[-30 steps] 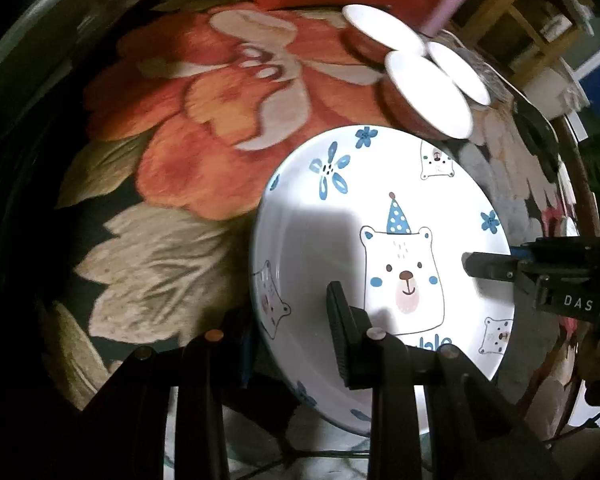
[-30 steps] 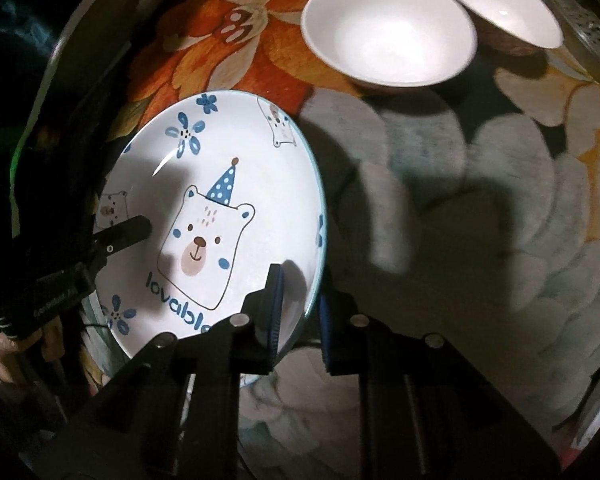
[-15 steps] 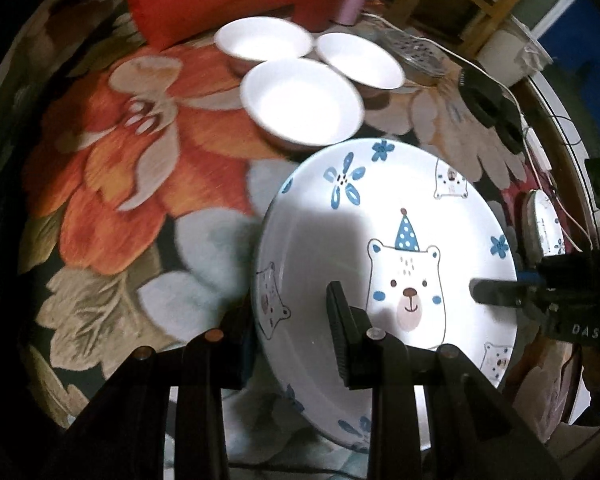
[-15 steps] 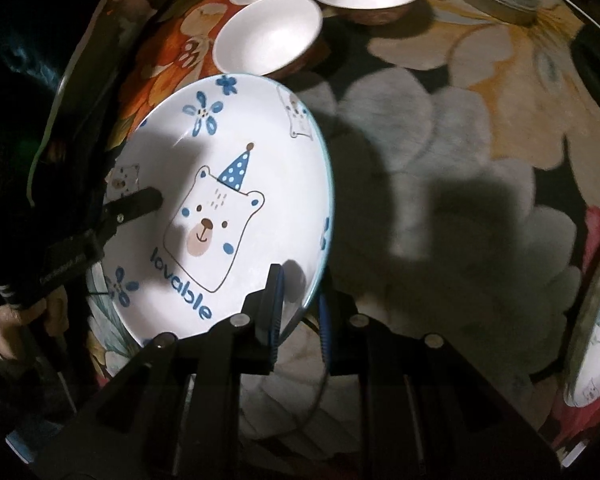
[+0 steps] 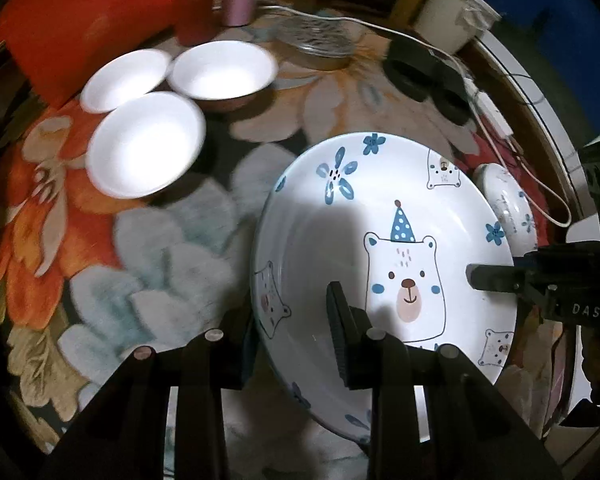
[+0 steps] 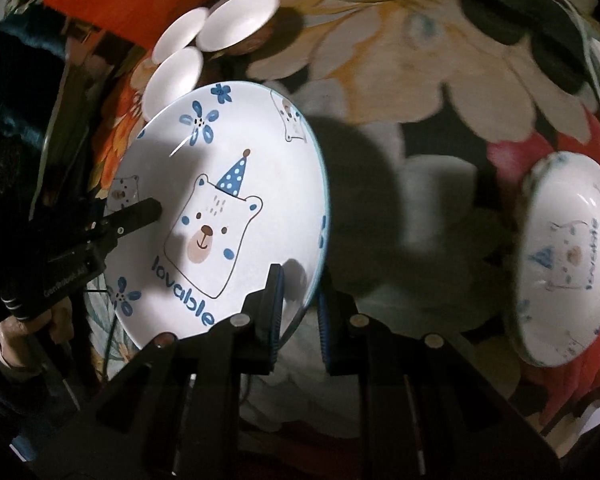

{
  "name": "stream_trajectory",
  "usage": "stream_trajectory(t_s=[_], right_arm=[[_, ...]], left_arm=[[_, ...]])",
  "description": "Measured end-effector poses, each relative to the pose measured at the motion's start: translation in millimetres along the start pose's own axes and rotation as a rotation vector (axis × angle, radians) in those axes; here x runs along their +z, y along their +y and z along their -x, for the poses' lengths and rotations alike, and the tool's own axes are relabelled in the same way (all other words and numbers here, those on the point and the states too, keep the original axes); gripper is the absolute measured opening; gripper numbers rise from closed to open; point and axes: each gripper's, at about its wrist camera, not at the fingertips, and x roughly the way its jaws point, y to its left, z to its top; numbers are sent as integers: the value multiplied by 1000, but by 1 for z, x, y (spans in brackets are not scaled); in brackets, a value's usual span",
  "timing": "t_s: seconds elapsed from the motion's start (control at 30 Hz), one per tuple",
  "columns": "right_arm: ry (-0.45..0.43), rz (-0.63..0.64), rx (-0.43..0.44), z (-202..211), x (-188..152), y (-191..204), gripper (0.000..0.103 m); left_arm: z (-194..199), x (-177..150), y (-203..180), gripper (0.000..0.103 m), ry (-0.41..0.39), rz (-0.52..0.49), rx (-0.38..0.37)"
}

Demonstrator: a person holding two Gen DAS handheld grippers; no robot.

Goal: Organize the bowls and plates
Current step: 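Carry the bear plate with both grippers over the plate stack by the slippers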

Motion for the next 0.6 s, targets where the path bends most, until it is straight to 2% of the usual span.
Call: stream_trajectory(t_s=[0.6], right_arm=[[-59, -171, -57, 49, -29, -106, 17]], left_arm=[[-38, 42, -119, 32, 7, -186, -52]])
